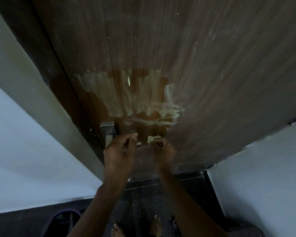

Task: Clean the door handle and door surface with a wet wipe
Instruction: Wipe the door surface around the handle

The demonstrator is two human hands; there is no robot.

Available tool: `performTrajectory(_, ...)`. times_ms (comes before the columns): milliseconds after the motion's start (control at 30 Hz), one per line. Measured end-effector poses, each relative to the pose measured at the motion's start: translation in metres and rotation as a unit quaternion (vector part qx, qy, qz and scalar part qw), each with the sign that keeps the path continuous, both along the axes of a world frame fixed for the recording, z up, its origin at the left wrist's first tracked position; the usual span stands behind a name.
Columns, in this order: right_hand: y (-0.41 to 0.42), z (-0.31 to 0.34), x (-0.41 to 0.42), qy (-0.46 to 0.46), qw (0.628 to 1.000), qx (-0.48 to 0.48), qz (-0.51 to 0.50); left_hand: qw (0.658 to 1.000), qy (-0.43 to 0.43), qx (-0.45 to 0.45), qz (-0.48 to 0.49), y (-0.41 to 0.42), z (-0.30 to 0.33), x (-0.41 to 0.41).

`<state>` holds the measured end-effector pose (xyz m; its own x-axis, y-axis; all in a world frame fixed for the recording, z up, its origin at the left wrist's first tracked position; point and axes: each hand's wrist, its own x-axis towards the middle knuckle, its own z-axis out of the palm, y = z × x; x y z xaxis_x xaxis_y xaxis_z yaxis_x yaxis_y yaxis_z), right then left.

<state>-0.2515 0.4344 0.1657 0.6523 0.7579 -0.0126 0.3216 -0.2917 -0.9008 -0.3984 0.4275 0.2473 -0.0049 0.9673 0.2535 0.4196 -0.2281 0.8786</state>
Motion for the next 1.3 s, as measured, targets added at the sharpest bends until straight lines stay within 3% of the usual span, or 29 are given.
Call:
performTrajectory(67, 0.001, 0.002, -0.005, -0.004, 1.0, -0.009, 0.002, 1.0, 0.004, 0.01, 0.0, -0.002, 0.003, 0.003)
performTrajectory(267, 0.005, 0.031, 0.009, -0.014, 0.985, 0.136, -0.1, 0.999, 0.032, 0.011, -0.011, 0.0, 0.003, 0.007)
performTrajectory(467, -0.004, 0.02, 0.015, 0.022, 0.995, 0.057, -0.075, 0.992, 0.095, 0.018, -0.076, 0.009, 0.007, 0.022)
performTrajectory(633, 0.004, 0.064, 0.028, -0.062, 0.968, 0.222, -0.102, 0.991, 0.103, 0.018, -0.079, 0.018, 0.01, 0.027)
performTrajectory(867, -0.011, 0.04, 0.033, -0.199, 0.968, 0.144, -0.049, 0.996, 0.062, 0.016, -0.063, 0.016, 0.007, 0.027)
performTrajectory(1100, 0.008, 0.1, 0.046, -0.256, 0.896, 0.354, -0.076, 0.998, 0.025, 0.028, -0.058, 0.012, 0.013, 0.023)
performTrajectory(1200, 0.004, 0.086, 0.048, -0.305, 0.899, 0.311, -0.038, 0.998, 0.024, 0.028, -0.06, 0.012, 0.015, 0.023)
performTrajectory(1300, -0.007, 0.058, 0.042, -0.268, 0.932, 0.244, 0.02, 0.998, 0.022, 0.027, -0.051, 0.014, 0.016, 0.024)
